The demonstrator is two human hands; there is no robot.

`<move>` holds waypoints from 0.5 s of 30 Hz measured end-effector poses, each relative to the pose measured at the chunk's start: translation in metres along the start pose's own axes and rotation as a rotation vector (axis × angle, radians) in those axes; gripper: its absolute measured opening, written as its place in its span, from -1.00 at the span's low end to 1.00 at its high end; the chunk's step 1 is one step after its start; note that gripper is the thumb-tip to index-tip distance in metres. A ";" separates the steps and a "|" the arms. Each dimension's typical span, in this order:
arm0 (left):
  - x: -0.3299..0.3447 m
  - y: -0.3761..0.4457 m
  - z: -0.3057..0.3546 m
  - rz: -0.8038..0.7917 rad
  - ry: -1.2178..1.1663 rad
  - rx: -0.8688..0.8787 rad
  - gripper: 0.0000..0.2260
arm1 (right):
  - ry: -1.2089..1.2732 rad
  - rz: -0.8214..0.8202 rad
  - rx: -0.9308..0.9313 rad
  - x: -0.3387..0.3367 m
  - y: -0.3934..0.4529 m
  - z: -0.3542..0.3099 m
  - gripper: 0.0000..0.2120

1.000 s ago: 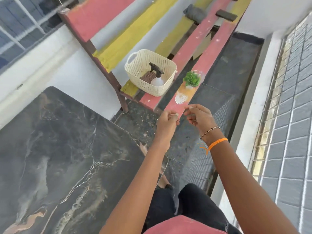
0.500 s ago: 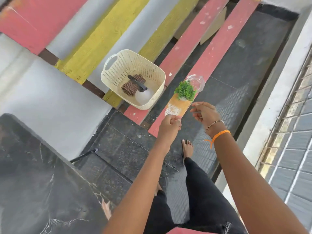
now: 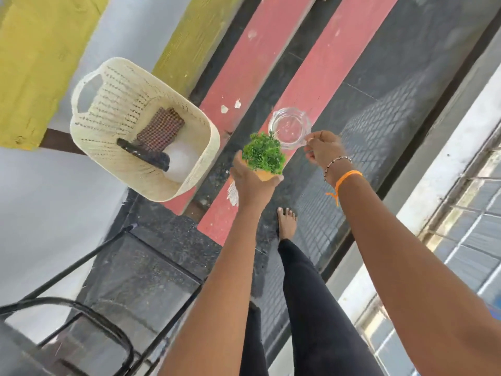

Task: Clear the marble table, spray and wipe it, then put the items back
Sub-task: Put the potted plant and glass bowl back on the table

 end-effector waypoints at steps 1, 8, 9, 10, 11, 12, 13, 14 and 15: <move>0.004 0.005 0.004 0.024 0.031 0.048 -0.11 | -0.034 0.022 0.008 -0.001 0.010 0.003 -0.78; 0.027 0.038 0.009 0.085 0.160 0.135 -0.09 | -0.189 0.126 -0.025 0.004 0.049 0.009 -0.83; 0.028 0.042 0.010 0.080 0.129 0.133 -0.11 | -0.209 0.138 -0.021 0.004 0.052 0.010 -0.83; 0.029 0.046 0.011 0.075 0.101 0.137 -0.16 | -0.228 0.145 -0.016 0.004 0.054 0.011 -0.84; 0.029 0.048 0.013 0.072 0.086 0.146 -0.22 | -0.250 0.150 -0.006 0.004 0.056 0.012 -0.85; 0.028 0.050 0.016 0.073 0.084 0.161 -0.29 | -0.274 0.155 0.006 0.003 0.058 0.013 -0.86; 0.027 0.051 0.018 0.080 0.088 0.175 -0.37 | -0.291 0.158 0.019 0.002 0.059 0.015 -0.87; 0.024 0.052 0.019 0.090 0.090 0.189 -0.44 | -0.291 0.161 0.028 0.002 0.059 0.015 -0.87; 0.022 0.052 0.020 0.101 0.089 0.197 -0.50 | -0.281 0.165 0.035 0.002 0.059 0.015 -0.87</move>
Point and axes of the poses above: each hand's wrist, its own y-axis towards the middle knuckle, its own x-axis out of the palm, z = x × y, the point moved 8 cm from there along y, towards the middle knuckle, and after that the axes turned 5 degrees about -y, right-handed, at the moved point
